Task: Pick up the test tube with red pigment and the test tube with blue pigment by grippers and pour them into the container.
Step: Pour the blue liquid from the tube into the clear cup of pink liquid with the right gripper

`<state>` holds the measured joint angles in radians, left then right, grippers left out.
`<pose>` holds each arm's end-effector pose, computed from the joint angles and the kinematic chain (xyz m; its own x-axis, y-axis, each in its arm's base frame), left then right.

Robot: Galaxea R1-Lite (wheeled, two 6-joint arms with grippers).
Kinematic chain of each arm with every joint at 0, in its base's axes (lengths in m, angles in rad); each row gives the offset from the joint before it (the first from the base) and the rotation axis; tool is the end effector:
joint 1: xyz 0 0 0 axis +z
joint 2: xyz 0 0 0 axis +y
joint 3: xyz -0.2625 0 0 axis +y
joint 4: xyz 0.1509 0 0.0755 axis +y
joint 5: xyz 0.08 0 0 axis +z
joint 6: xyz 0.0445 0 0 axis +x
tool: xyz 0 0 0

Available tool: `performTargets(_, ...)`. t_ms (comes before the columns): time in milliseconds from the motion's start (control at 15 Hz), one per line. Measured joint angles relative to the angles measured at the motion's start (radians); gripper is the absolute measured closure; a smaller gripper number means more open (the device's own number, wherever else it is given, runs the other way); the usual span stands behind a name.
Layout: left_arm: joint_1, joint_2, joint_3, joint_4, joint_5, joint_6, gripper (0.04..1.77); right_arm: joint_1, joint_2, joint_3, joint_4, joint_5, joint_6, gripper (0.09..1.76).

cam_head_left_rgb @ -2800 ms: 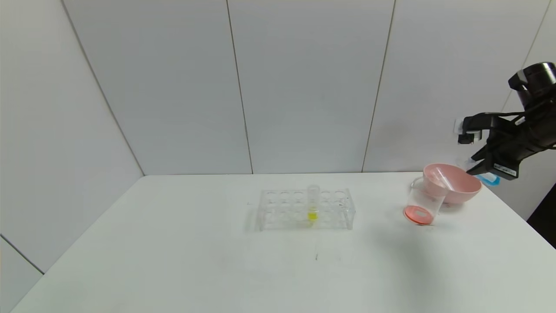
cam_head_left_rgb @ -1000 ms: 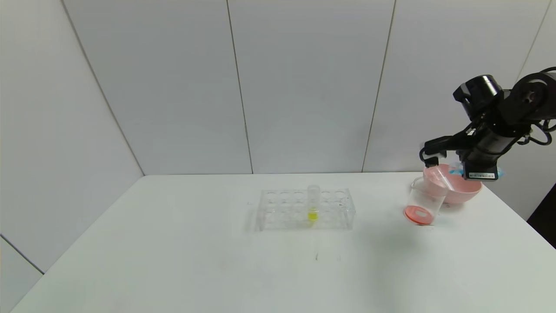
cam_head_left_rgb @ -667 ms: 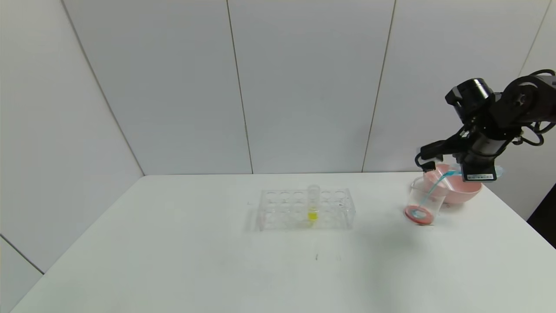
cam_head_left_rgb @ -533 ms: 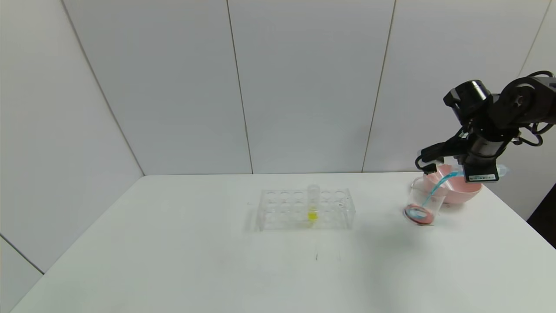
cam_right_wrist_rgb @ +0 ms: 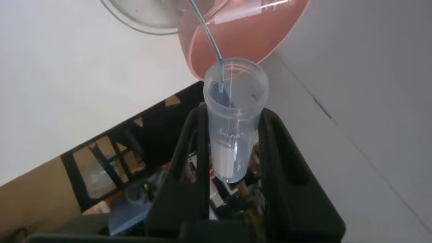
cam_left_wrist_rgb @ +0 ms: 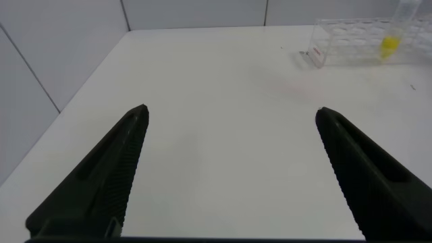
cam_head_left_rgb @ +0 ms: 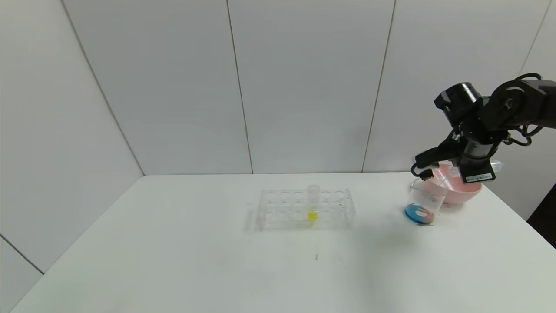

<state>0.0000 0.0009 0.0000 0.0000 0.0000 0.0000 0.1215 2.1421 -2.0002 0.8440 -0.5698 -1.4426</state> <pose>0.0130 0.0000 0.0755 1.0000 0.0000 -0.0009 0.0000 1.0000 0.0000 0.3671 0.0206 0.1763 0.5268 -0.4791 -0.7020 -0.7961 0.0112 -0.6051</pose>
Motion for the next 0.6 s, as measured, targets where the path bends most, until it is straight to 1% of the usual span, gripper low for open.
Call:
performTargets(267,0.0,0.0,0.0,0.0,0.0,0.0,0.05,0.036,-0.001,0.0,-0.02,-0.061,-0.043,1.35)
performTargets(600,0.0,0.0,0.0,0.0,0.0,0.0,0.05,0.07,-0.018,0.0,-0.035,-0.075,-0.06,1.35)
